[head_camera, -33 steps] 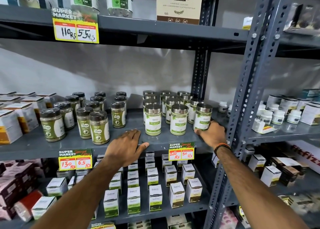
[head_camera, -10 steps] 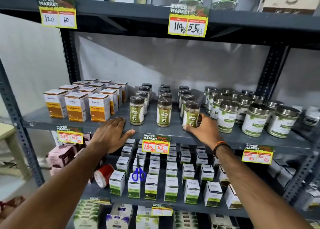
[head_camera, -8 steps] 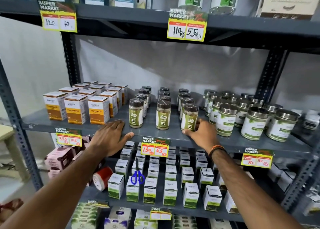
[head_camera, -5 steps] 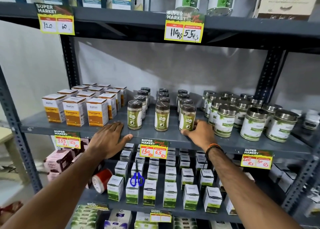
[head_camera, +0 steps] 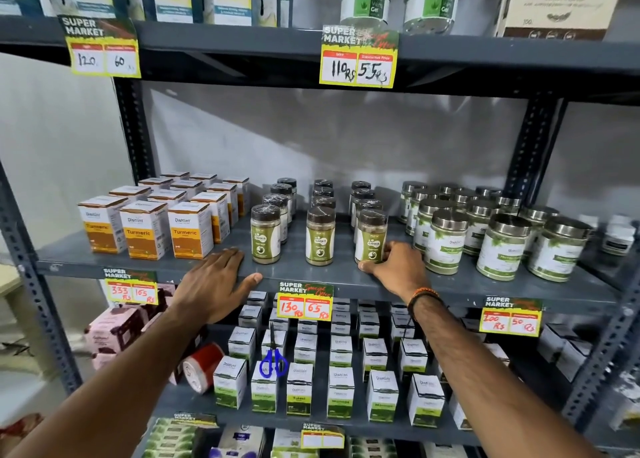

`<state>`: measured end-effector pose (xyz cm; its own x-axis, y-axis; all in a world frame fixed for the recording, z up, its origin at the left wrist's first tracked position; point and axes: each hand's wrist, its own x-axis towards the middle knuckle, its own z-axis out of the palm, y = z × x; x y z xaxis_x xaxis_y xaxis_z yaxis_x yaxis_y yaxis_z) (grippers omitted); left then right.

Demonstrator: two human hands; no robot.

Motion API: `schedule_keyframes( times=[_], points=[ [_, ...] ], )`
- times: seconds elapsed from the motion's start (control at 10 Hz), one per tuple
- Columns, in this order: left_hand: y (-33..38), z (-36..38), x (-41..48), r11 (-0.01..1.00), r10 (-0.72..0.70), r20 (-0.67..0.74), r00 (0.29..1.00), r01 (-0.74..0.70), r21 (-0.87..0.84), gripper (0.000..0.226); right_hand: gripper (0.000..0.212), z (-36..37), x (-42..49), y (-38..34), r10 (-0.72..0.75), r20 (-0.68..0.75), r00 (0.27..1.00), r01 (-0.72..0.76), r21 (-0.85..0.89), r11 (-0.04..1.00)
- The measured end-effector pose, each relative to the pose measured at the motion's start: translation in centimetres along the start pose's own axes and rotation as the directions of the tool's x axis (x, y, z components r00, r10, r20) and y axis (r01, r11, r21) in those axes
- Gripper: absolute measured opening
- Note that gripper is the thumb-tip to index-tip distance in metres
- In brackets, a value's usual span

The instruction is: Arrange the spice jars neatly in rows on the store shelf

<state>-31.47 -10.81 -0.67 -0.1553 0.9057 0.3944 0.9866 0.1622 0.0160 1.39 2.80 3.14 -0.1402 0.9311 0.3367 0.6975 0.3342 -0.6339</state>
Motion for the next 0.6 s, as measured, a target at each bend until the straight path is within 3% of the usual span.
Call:
schedule_keyframes(
  times=[0.5,0.6],
  points=[
    [-0.23,0.15,-0.11,1.000,-0.015,0.036,0.999,0.016,-0.023,0.104,0.046,0.29,0.04,0.01,0.021,0.013,1.000,-0.021,-0.018,1.000],
    [-0.09,-0.30,0.14,0.999,-0.016,0.066,0.998,0.020,-0.047,0.108,0.064,-0.57,-0.49,-0.07,0.059,-0.007,0.998,-0.059,0.021,0.998]
  ],
)
